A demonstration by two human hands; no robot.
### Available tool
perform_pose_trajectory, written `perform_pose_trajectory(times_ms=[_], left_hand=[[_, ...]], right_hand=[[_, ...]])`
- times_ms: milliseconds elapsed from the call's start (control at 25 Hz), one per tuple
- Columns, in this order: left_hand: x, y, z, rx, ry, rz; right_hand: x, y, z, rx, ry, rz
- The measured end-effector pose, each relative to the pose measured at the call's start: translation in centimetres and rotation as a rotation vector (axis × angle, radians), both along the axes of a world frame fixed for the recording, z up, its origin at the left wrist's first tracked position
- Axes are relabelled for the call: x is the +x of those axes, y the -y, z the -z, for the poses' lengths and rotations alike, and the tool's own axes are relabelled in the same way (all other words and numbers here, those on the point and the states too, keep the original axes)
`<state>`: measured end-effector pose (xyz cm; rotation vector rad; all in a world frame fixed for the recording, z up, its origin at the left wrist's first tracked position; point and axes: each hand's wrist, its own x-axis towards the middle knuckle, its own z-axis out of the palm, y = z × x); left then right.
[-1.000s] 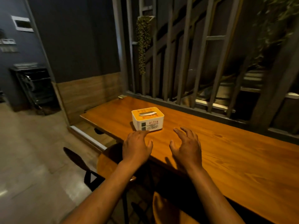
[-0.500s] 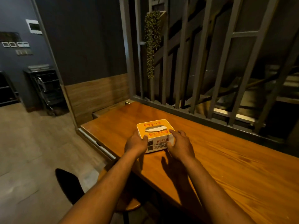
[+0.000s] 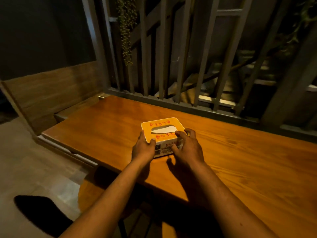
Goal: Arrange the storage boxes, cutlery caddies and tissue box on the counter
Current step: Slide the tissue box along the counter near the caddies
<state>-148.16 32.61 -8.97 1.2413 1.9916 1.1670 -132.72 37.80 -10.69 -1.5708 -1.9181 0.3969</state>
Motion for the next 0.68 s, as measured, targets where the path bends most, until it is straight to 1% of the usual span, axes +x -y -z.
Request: perform_pose_trajectory(times_ms=[160,320,480,680], left_hand=[[6.0,1.2,0.2,0.037,-0.022,0.084],[14.1,3.2,0.3,0.047,-0.043,0.187],[22.8,5.2,0.7,0.054,-0.038,0.244],[34.1,7.9,0.8,0.049,-0.009,0.277]], right_hand=[[6.9,2.8,0.0,0.065,-0.05,0.063],[15.2,6.4,0.4,0.083,-0.077,0.169],[23.8,10.0,0.4,0.085,-0.068,0.24],[35.8,13.4,0.4,0.084,-0.018,0.246]])
